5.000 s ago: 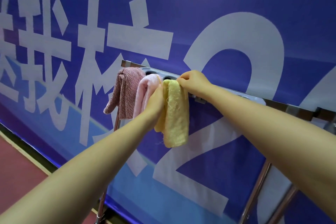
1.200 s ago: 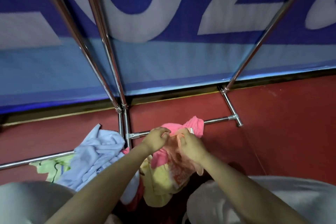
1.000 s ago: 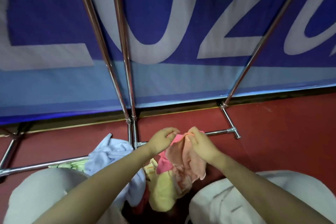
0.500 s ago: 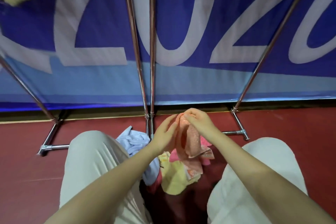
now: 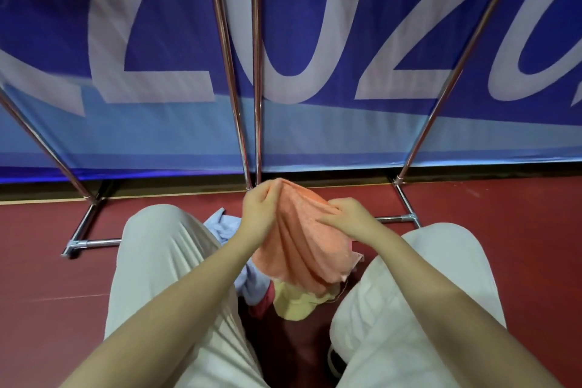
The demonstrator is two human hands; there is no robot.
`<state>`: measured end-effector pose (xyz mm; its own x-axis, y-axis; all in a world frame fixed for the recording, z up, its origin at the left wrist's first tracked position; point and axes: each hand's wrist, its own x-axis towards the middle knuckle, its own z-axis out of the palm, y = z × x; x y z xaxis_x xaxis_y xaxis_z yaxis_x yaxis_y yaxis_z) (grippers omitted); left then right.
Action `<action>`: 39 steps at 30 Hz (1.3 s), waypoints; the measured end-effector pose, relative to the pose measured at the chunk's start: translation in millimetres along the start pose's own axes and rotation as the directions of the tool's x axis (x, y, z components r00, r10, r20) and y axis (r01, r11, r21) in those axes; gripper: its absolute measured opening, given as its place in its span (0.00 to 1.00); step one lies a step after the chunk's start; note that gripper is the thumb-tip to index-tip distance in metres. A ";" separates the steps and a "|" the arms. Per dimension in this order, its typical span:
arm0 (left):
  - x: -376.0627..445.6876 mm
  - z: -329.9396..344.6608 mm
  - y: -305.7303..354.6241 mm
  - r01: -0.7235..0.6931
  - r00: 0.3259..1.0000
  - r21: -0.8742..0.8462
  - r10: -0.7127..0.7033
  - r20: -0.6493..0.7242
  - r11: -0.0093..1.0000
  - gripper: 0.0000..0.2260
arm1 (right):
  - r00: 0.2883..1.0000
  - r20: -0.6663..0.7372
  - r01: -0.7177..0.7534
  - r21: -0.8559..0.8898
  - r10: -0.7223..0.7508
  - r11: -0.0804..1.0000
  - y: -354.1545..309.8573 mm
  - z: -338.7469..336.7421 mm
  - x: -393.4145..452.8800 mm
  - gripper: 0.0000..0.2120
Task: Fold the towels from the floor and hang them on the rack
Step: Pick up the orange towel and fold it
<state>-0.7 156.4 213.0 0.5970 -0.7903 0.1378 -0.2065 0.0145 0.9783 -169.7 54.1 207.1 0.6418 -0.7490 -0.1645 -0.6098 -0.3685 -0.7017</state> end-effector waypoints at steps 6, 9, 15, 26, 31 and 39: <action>24.7 -34.2 -4.4 0.182 0.937 -0.164 -0.222 -0.270 0.970 0.16 | 0.984 0.012 -0.170 0.360 0.177 0.917 34.1 2.7 -8.7 0.11; 22.0 -35.6 -10.0 0.214 0.930 -0.143 -0.247 -0.274 0.966 0.15 | 0.963 -0.125 -0.134 0.546 0.238 0.827 33.2 6.0 -3.5 0.08; 11.4 -28.2 -26.0 0.378 0.910 -0.142 -0.395 -0.126 0.915 0.11 | 0.926 -0.281 -0.020 0.632 0.254 0.775 1.5 3.5 2.3 0.07; -7.2 9.4 -21.9 0.582 0.761 -0.092 -0.500 0.413 0.808 0.23 | 0.996 -0.064 0.093 0.590 -0.068 0.802 -47.2 11.7 -2.2 0.05; -7.9 22.7 -31.1 0.632 0.726 -0.125 -0.528 0.441 0.765 0.27 | 0.998 -0.050 0.064 0.609 -0.042 0.791 -24.8 13.5 -8.1 0.06; -11.2 24.0 -26.4 0.537 0.815 -0.231 -0.428 0.391 0.811 0.12 | 0.988 -0.135 0.016 0.559 0.072 0.829 -3.3 14.8 -6.0 0.06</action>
<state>-20.6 150.2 181.9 0.2716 -0.8896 -0.3672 0.3322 -0.2714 0.9033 -164.6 68.0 200.1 0.5282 -0.8407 -0.1195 -0.2355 -0.0099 -0.9718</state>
